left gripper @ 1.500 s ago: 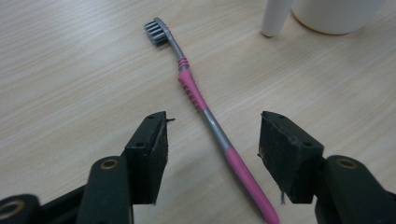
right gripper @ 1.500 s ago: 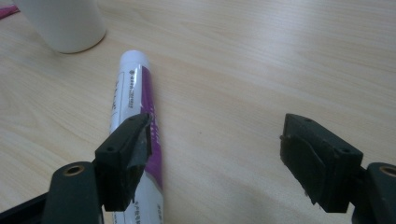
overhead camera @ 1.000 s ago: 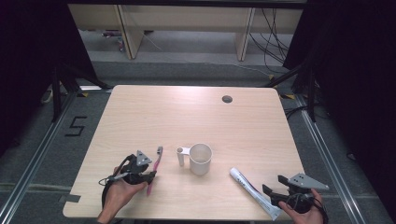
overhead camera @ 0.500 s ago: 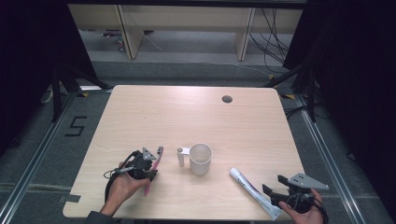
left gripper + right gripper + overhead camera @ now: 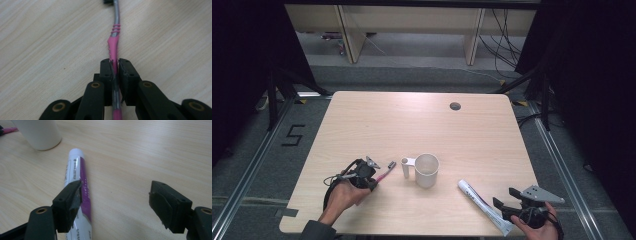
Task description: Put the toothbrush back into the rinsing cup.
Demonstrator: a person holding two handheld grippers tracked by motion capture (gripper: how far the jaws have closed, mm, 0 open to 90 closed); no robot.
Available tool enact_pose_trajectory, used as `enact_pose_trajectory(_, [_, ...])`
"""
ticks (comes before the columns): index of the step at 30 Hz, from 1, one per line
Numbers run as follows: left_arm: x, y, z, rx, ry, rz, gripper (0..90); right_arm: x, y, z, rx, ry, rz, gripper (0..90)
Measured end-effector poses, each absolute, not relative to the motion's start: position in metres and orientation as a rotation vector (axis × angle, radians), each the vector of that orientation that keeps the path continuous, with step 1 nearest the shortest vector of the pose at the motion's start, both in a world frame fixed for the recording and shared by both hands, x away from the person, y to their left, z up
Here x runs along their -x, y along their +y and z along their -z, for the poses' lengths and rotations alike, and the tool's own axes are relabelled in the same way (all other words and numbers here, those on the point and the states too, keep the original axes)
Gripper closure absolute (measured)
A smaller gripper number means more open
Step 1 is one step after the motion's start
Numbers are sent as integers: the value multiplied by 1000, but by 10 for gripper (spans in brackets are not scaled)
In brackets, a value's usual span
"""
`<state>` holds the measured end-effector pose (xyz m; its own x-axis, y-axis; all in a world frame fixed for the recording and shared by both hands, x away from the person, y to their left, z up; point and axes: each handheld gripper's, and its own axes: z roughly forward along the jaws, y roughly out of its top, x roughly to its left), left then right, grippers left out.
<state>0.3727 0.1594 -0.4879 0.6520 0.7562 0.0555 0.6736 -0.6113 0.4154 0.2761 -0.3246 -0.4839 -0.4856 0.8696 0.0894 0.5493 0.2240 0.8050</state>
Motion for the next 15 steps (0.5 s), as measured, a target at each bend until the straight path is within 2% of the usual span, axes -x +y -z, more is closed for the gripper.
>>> enact_pose_trajectory(15, [-383,148,481,-2730,1091,-198,821,-276,-323,484,-1325,2146,-1159,278])
